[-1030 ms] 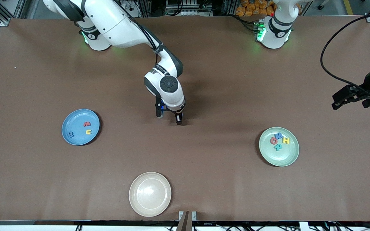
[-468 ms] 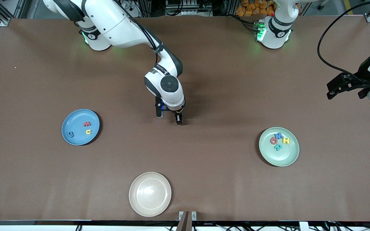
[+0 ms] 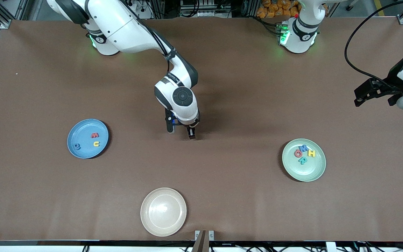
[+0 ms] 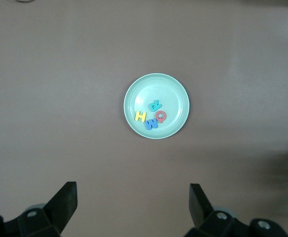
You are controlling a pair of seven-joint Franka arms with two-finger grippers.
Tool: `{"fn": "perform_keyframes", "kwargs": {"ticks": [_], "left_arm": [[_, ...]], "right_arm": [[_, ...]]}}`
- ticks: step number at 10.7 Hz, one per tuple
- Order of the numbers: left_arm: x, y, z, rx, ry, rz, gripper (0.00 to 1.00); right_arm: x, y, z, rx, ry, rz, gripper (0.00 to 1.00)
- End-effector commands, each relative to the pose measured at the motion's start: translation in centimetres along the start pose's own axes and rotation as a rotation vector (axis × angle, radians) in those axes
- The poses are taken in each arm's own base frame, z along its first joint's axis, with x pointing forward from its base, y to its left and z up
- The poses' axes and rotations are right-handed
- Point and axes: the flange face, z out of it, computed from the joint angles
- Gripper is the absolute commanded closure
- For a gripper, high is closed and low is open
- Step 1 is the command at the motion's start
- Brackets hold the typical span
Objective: Sort upper and lower case letters into plates
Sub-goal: 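Carry the blue E to the blue plate with the right gripper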
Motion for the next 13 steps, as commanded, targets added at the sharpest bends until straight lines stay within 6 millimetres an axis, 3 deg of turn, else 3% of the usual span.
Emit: {"fn": "perform_keyframes", "kwargs": {"ticks": [1,3,4,8,10,11,13], "left_arm": [[-1.0,0.7,-0.6,-0.027,0.000,0.030,0.00],[-1.0,0.5,-0.5,-0.026,-0.003,0.027,0.00],[-1.0,0.4,-0.5,-0.026,-0.001,0.027,0.00],[-1.1,0.7,-0.6,-0.024,-0.009,0.030,0.00],[-1.2,-0.1,-0.5,-0.019,-0.031,0.020,0.00],[-1.3,-1.1,-0.4,-0.016,-0.044,0.024,0.00],[-1.3,-1.9,-0.3,-0.017,-0.054,0.043,0.00]], "right_arm": [[4.1,-1.0,-5.1,-0.084,-0.043,-0.095,1.00],[10.9,-0.9,-7.4,-0.155,-0.036,-0.203,1.00],[15.3,-1.2,-8.4,-0.159,-0.047,-0.243,1.00],[31.2,-2.5,-9.1,-0.230,-0.084,-0.514,1.00],[39.5,-0.1,-7.8,-0.257,-0.094,-0.668,1.00],[42.4,1.6,-6.6,-0.238,-0.091,-0.730,1.00],[45.6,3.1,-4.6,-0.200,-0.065,-0.799,1.00]]}}
